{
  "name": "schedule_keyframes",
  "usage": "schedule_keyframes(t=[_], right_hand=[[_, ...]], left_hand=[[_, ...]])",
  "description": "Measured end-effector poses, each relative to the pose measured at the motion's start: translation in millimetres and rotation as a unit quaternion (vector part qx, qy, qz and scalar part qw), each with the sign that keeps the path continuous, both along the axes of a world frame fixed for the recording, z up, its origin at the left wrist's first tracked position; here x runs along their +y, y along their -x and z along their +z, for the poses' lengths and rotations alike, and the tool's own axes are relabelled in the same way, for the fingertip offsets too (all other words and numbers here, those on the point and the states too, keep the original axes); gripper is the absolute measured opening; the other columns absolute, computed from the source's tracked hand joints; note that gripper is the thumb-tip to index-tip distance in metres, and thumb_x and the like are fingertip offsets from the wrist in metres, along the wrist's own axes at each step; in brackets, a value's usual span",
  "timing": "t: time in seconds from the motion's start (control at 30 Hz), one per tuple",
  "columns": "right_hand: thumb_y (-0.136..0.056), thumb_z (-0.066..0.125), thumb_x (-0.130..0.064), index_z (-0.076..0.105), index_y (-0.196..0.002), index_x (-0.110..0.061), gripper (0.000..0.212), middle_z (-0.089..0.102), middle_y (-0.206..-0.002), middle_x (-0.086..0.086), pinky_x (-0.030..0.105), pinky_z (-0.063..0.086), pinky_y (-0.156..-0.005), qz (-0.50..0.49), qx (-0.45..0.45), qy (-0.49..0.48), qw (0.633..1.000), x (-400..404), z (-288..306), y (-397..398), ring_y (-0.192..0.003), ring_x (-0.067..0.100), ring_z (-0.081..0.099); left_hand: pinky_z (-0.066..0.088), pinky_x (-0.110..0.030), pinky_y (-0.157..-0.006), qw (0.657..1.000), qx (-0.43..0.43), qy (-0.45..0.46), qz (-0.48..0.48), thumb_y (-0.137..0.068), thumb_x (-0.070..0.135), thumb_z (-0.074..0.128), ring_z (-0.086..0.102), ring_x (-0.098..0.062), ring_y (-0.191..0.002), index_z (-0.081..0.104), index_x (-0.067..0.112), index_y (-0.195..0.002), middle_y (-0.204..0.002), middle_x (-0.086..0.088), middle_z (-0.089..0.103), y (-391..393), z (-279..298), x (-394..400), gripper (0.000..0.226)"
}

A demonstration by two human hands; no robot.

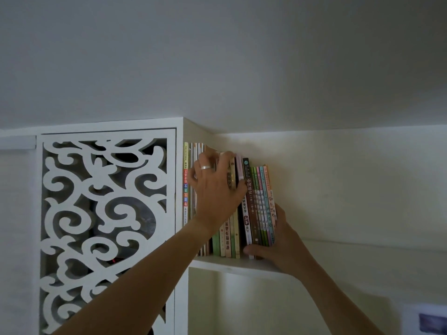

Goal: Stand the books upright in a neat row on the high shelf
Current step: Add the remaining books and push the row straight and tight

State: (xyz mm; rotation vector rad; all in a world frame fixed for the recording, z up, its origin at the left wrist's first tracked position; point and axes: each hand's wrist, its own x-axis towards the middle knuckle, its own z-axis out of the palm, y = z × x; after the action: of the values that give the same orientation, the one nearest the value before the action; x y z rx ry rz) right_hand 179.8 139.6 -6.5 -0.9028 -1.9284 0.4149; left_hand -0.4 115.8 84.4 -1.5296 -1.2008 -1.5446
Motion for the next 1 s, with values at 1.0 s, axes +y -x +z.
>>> schedule_keyframes(t=[1.0], right_hand=[[-0.089, 0.058, -0.059, 0.029, -0.148, -0.022, 0.076, 0.060, -0.131, -0.006, 0.014, 0.050, -0.076, 0.030, 0.089, 0.089, 0.992, -7.6, 10.1, 0.4, -0.101, -0.002, 0.062]], left_hand=[[0.057, -0.033, -0.097, 0.972, -0.109, 0.183, -0.095, -0.100, 0.011, 0.052, 0.053, -0.005, -0.103, -0.001, 0.033, -0.163, -0.141, -0.002, 0.048, -45.7, -47.4, -101.8, 0.086]])
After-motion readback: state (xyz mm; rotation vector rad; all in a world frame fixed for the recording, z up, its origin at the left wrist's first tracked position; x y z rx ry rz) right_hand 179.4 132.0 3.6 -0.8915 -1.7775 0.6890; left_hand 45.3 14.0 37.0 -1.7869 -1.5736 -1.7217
